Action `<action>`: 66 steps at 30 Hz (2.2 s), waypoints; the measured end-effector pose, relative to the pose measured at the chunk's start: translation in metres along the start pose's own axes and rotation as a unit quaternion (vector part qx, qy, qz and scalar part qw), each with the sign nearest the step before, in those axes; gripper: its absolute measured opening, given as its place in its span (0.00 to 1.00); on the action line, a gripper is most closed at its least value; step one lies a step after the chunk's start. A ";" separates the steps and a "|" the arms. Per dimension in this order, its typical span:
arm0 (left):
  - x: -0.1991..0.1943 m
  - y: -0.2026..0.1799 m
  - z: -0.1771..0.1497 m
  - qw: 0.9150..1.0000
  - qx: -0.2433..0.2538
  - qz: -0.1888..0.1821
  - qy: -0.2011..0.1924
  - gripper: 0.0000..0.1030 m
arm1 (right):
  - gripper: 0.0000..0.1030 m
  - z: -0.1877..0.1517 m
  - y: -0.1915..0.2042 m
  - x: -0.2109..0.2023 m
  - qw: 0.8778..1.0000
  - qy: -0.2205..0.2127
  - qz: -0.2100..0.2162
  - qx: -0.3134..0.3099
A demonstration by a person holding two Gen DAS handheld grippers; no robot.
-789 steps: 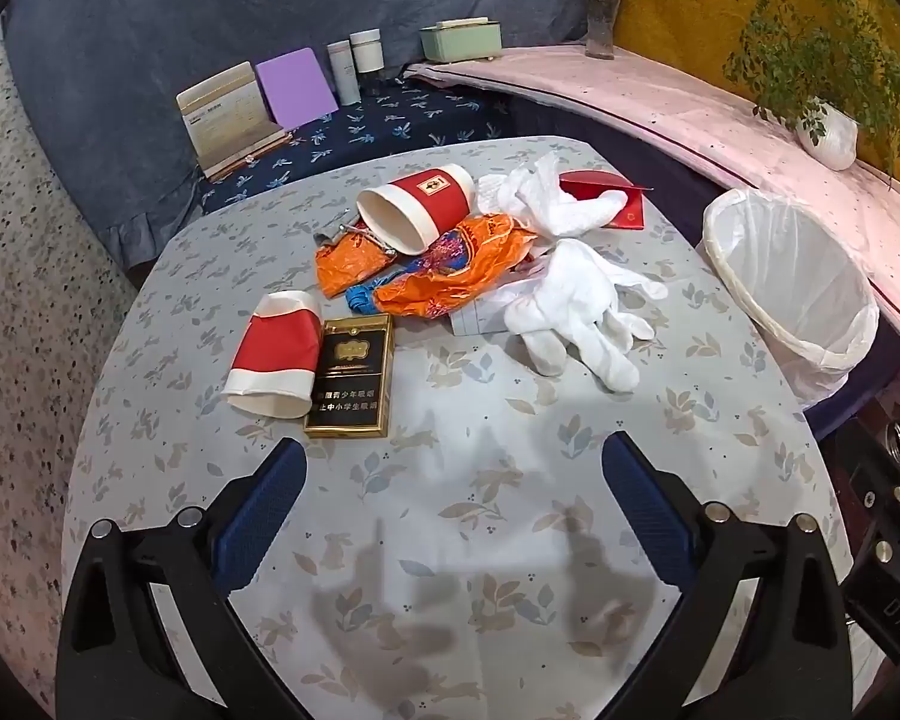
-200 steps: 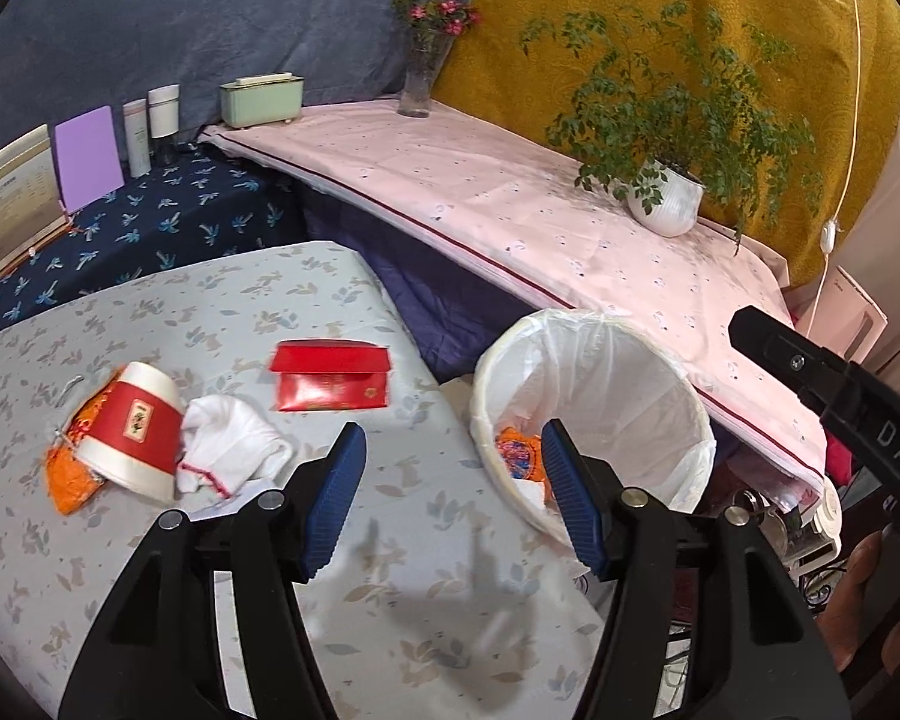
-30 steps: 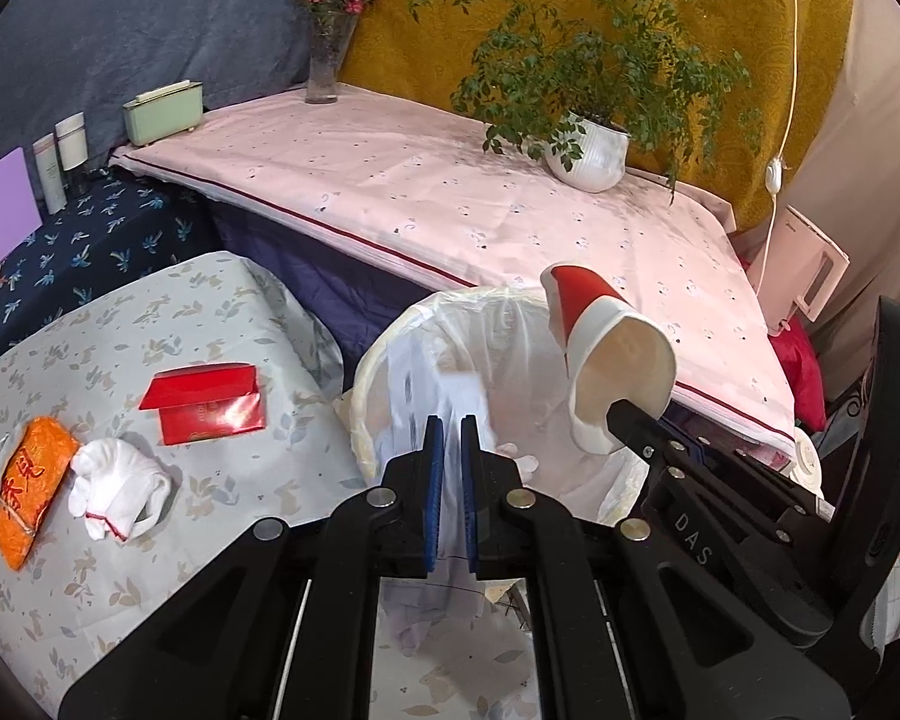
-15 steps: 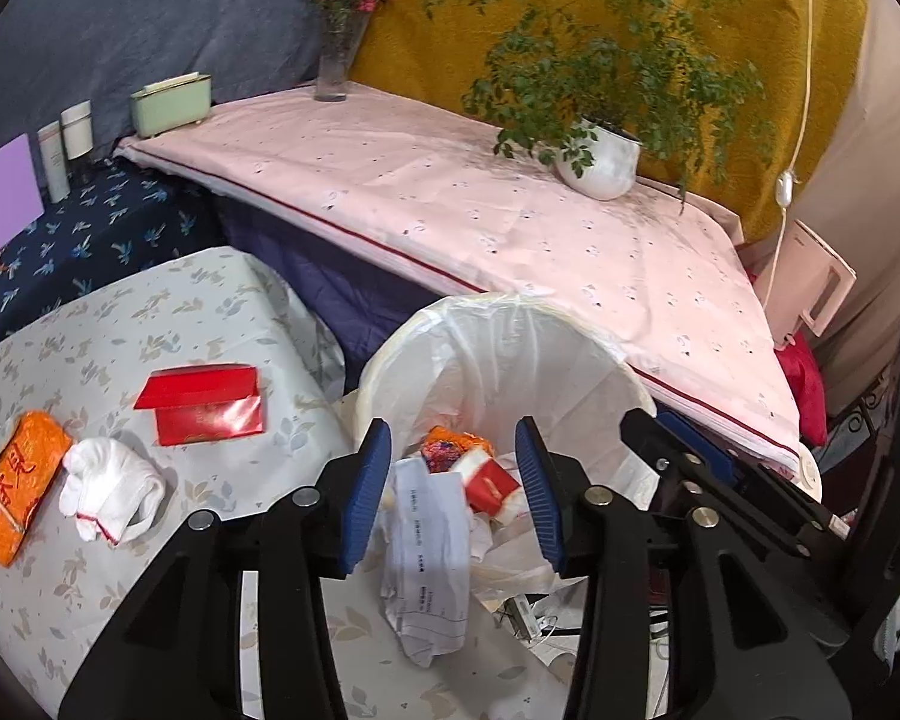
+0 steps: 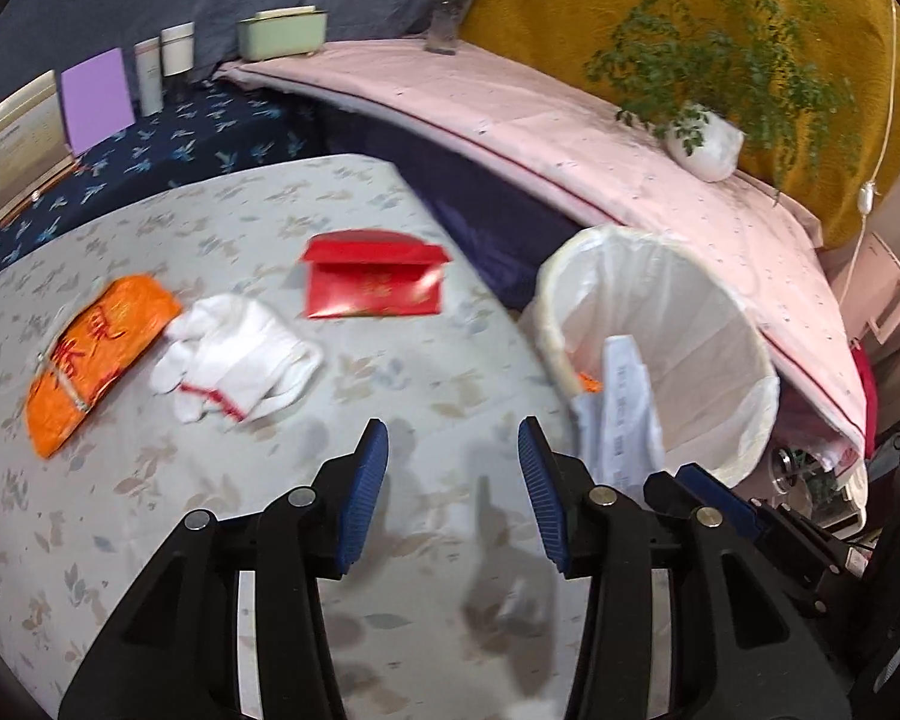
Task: Collect trash
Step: 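Move the left gripper onto the white gloves and grasp them, then grasp the red envelope with the right gripper and lift it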
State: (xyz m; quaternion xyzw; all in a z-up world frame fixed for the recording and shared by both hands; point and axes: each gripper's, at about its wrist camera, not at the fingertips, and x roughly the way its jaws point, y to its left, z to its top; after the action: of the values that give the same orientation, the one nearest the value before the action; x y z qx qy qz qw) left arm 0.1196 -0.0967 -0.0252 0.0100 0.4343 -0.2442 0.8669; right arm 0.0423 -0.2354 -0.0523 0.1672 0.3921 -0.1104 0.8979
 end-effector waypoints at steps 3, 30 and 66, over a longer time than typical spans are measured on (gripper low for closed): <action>0.001 0.013 -0.004 1.000 -0.010 0.011 0.004 0.42 | 0.22 0.000 0.004 0.012 1.000 0.006 -0.006 -0.002; 0.034 0.107 0.019 0.992 -0.090 0.085 -0.002 0.82 | 0.27 0.071 0.030 0.032 0.999 -0.044 -0.005 -0.006; 0.044 0.118 0.065 0.995 -0.090 0.039 -0.005 0.17 | 0.34 0.095 0.103 0.107 0.988 0.036 0.142 0.047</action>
State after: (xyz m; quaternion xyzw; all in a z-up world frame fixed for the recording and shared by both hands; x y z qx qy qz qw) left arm 0.2413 -0.0256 -0.0410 -0.0521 0.4493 -0.1704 0.8754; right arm 0.2112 -0.1848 -0.0494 0.2675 0.3909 0.0062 0.8806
